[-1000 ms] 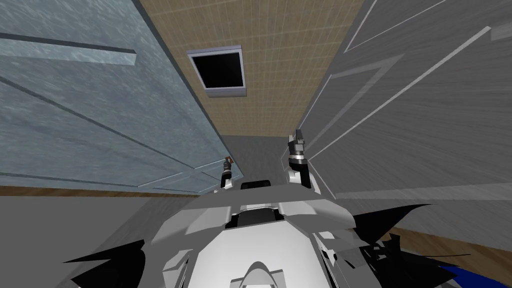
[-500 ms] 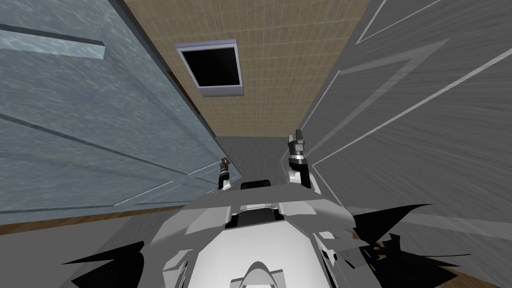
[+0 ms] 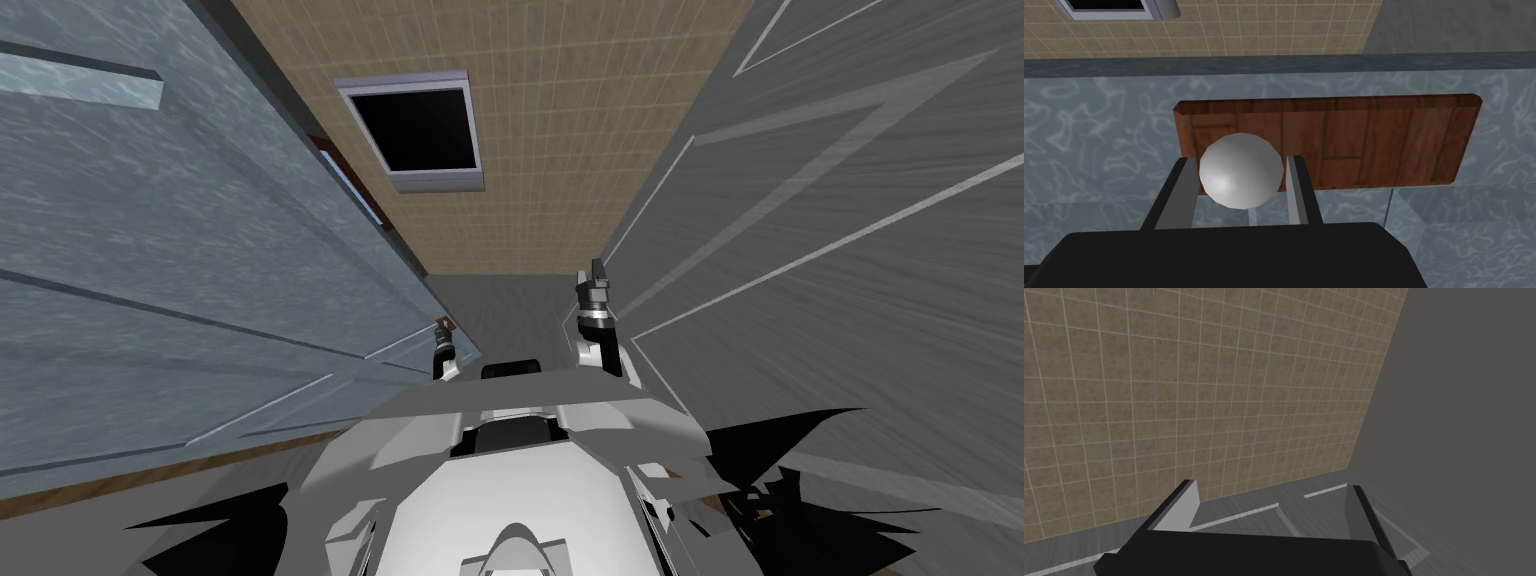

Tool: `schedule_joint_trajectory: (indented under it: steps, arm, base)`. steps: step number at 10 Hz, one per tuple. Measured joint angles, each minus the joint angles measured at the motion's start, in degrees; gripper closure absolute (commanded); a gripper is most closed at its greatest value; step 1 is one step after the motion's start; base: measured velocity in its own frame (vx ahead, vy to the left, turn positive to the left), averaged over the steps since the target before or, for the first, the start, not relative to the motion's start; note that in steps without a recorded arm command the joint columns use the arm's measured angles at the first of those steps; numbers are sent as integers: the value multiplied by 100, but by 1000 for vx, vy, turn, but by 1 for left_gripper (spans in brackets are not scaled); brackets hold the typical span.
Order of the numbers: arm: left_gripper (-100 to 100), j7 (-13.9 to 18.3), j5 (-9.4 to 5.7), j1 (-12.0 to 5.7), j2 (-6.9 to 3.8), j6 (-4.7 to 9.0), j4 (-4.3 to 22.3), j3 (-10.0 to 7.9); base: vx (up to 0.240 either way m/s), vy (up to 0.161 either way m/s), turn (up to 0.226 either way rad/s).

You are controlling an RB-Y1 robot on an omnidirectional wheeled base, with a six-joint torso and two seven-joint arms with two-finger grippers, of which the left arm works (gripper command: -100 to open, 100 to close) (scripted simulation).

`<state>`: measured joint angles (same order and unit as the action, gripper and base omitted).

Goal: Push the door open

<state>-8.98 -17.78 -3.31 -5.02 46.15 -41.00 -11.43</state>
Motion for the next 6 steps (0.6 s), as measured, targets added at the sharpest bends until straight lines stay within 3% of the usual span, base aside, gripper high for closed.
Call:
schedule_joint_trajectory:
  steps: [1,2,5,6]
  arm:
    - [100,-45,-70,-22,8,59,84,-80]
    - [100,-73,-104,35,4,48,-2,-117]
    - [100,-266,-306,135,41,-55,-203,-350]
    - [100,-347,-368,252,90,-133,-410,-423]
  base:
    - [112,7,-18]
    - [117,1,-39]
    - [135,18,-50]
    - [142,21,-49]
